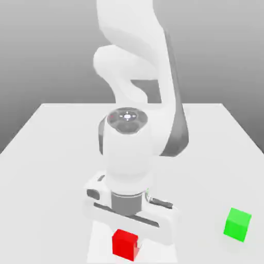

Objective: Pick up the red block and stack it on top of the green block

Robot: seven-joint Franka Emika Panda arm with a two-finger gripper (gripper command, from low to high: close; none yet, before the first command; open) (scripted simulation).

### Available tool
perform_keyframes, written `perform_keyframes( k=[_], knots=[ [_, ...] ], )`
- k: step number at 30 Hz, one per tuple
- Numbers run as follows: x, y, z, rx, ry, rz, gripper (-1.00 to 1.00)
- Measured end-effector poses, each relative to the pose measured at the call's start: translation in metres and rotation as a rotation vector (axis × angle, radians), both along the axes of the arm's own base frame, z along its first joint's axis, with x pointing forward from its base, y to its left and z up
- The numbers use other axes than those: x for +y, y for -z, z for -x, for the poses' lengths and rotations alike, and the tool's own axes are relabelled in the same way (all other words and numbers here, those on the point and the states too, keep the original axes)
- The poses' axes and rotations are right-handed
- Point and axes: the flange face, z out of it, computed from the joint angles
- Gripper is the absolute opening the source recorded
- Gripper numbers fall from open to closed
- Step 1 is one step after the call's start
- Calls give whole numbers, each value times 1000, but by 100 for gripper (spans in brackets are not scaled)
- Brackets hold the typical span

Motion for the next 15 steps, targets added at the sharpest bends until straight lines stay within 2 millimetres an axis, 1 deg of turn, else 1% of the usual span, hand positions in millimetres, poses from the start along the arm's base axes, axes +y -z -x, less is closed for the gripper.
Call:
perform_keyframes(
  k=[1,3,5,7,10,11,12,15],
  knots=[
    [20,-6,1,0,-18,-2,-100],
    [70,-15,5,1,-62,-6,-100],
    [120,-22,15,2,-107,-8,-100],
    [169,-29,31,2,-153,-7,-100],
    [243,-37,66,1,-227,-3,-100],
    [255,-32,72,-1,-239,-1,-100],
    [261,-23,75,-1,-245,-1,-100],
    [267,13,79,-1,-251,0,-100]
  ],
)
